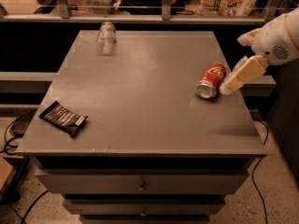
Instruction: Move coke can near water bottle
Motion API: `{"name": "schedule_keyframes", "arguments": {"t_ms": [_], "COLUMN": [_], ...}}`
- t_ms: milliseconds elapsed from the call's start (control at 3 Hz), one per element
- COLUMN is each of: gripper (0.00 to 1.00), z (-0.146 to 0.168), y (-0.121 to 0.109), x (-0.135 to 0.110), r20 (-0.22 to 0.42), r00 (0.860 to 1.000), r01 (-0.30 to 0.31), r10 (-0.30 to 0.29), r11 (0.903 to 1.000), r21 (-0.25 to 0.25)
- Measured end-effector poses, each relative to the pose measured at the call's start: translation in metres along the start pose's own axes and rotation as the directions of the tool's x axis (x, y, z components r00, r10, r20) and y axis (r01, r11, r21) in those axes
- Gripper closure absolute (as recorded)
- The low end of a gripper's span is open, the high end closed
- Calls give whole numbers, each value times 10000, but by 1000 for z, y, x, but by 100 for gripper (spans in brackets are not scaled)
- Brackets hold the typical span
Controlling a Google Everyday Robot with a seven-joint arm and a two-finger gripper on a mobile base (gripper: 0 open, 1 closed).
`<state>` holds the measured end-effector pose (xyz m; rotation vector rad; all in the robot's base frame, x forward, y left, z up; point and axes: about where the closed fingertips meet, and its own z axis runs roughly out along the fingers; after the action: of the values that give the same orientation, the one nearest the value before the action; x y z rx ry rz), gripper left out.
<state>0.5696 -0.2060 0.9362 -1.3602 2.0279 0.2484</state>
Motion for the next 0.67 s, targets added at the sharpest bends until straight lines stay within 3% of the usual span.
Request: {"name": "schedule_keyframes", "arguments": {"t_ms": [667], "gripper": [0], "z": [55], "y": [-18], "x": [1], "r20": [-157], "r00": [9967], "r01": [-797], "r10": [792], "r11": [9964], "r21": [-306]}}
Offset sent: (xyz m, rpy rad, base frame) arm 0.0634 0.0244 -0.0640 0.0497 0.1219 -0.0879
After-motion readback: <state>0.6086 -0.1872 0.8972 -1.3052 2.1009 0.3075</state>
